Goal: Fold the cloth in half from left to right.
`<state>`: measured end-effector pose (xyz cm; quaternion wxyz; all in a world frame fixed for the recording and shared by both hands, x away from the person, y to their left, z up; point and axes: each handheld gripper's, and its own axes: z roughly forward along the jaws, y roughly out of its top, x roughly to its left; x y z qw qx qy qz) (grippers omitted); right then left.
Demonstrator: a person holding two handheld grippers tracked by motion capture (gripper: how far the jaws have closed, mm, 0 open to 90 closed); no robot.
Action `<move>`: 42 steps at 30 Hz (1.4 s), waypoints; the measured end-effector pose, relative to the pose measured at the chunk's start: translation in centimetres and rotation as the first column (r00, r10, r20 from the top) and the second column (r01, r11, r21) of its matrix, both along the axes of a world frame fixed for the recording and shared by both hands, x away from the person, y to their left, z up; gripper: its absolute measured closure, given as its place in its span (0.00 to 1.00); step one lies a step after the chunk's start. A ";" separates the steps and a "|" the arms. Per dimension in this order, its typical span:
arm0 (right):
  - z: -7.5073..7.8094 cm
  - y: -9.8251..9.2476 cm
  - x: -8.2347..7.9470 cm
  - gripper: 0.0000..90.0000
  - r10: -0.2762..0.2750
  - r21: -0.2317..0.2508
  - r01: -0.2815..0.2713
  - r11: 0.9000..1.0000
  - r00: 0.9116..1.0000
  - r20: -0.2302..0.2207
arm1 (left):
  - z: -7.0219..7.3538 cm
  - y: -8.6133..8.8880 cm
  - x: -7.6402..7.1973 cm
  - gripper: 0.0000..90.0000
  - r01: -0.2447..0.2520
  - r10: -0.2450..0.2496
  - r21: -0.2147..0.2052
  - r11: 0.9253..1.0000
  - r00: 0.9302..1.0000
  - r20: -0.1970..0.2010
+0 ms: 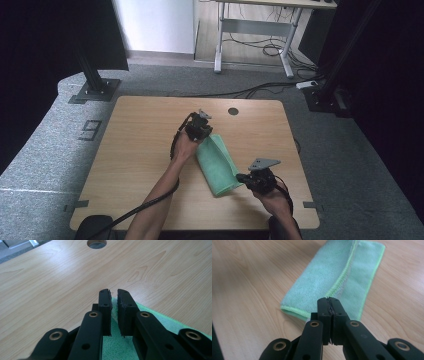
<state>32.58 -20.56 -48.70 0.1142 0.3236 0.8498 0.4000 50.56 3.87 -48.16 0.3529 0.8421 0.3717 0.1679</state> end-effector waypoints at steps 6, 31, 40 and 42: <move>-0.9 -0.6 0.3 0.97 -0.021 -0.017 0.021 1.000 1.000 -0.019 | -0.9 -0.7 0.4 0.90 0.009 -0.009 0.011 1.000 1.000 -0.003; -3.6 -1.3 1.4 0.97 -0.060 -0.069 0.056 0.996 0.996 -0.062 | -2.5 -2.4 1.8 0.74 0.010 -0.011 0.050 0.999 1.000 0.009; -3.9 -1.3 1.6 0.97 -0.067 -0.079 0.061 0.995 0.995 -0.068 | -1.6 -2.0 1.8 0.55 -0.020 0.018 0.043 0.999 0.998 0.055; -4.0 -1.3 1.6 0.96 -0.069 -0.080 0.063 0.995 0.995 -0.072 | -1.5 -1.9 1.8 0.53 -0.021 0.018 0.038 0.999 0.998 0.057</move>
